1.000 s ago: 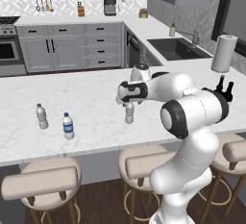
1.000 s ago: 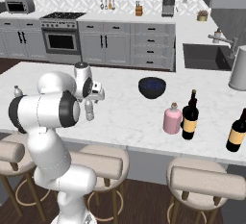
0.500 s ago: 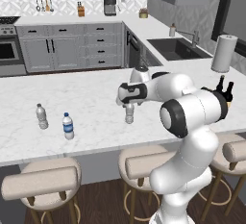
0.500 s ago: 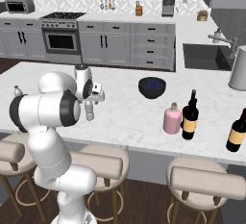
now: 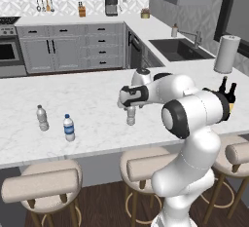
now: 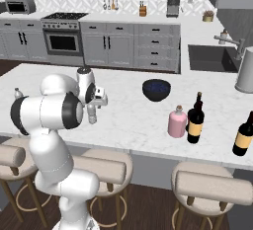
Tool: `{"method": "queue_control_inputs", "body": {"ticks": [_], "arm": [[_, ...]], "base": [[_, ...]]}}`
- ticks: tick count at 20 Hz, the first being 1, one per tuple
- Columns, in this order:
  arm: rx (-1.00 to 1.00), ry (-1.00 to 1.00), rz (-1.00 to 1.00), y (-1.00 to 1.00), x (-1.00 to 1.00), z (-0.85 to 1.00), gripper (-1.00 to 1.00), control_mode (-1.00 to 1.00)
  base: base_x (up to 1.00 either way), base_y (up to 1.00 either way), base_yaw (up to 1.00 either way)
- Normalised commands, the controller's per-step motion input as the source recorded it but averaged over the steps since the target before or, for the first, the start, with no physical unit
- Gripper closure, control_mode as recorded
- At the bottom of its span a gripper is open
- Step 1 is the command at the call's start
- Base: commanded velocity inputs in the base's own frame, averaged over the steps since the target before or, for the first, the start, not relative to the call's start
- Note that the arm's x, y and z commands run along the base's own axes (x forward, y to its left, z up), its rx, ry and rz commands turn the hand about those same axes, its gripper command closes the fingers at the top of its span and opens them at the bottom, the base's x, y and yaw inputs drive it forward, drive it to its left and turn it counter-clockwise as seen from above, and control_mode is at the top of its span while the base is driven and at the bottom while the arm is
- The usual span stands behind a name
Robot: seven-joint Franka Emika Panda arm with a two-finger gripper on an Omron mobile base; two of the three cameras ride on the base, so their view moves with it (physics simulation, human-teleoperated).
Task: Move the plastic bottles in the middle to the plastics group, and the glass bottles in the middle to the glass group.
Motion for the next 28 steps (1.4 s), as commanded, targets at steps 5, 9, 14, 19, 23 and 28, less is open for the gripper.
{"method": "queue_control_inputs", "body": {"ticks": [5,9,14,19,23,28], "arm": [[0.0,0.0,0.0,0.04,0.0,-0.07,-1.0,-1.0],[0.0,-0.01,0.0,0.06,0.01,-0.05,-1.0,-1.0],[0.0,0.0,0.0,0.03,0.0,-0.08,-1.0,-1.0],[0.0,0.0,0.0,0.0,0.0,0.0,-1.0,-1.0],[0.0,-0.02,0.0,0.0,0.09,0.0,-1.0,-1.0],[0.0,-0.07,0.0,0.0,0.0,-0.01,-1.0,-1.0]], "base": [[0.0,0.0,0.0],[0.0,0.0,0.0],[0.0,0.0,0.0],[0.0,0.0,0.0],[0.0,0.0,0.0],[0.0,0.0,0.0]]}}
